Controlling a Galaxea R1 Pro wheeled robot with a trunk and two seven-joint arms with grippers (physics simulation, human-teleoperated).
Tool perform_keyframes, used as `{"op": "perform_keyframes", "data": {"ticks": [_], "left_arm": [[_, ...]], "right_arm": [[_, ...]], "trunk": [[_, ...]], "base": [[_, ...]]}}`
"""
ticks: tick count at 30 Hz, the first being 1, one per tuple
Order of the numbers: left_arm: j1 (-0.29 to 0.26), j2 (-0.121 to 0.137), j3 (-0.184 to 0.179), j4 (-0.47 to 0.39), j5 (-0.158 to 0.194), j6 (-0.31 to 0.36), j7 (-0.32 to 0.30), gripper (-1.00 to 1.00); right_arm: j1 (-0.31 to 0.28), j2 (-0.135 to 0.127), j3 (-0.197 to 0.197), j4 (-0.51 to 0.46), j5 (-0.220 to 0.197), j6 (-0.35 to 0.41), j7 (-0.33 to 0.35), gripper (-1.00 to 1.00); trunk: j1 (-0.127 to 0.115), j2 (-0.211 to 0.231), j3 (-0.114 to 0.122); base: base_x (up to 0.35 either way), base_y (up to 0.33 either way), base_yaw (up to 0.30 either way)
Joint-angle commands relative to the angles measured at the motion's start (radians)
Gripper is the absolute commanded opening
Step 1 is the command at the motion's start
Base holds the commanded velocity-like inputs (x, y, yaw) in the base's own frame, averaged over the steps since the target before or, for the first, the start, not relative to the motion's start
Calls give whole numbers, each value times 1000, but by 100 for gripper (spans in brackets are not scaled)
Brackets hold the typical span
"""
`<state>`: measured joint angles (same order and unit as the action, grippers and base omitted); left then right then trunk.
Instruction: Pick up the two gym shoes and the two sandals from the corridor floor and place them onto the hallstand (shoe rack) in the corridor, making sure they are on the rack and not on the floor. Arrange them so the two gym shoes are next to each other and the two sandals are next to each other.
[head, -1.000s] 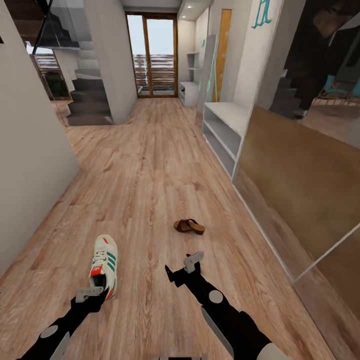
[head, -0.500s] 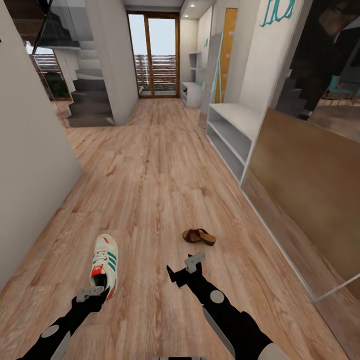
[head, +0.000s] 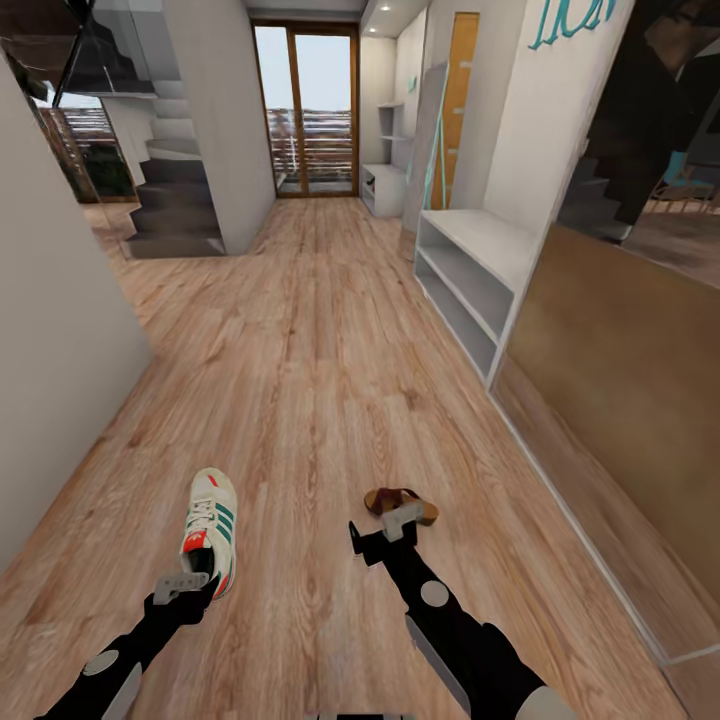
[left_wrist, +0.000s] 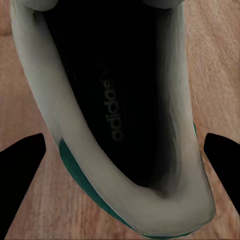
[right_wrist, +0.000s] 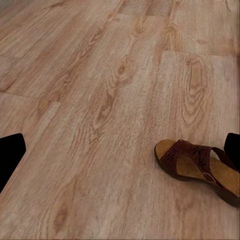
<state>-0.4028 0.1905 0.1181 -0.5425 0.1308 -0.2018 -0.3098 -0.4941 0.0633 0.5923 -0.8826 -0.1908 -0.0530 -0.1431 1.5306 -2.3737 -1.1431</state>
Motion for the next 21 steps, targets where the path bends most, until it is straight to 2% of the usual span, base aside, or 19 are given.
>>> {"op": "perform_keyframes", "data": {"ticks": [1,11,21], "left_arm": [[-1,0,3,1,10,1,-9,-100],[-1,0,3,1,10,2,-9,-100],[-1,0,2,1,10,2,-9,-100]], "right_arm": [[-1,-1,5,1,-10,-5,-11,100],[-1,0,6,2,-8,-5,-19,100],[-1,3,7,3,-10,-5,-20,100]], "trunk": [[0,0,-1],[0,0,-1],[0,0,-1]], "base": [[338,-81,0],[322,-136,17],[281,-170,233]]}}
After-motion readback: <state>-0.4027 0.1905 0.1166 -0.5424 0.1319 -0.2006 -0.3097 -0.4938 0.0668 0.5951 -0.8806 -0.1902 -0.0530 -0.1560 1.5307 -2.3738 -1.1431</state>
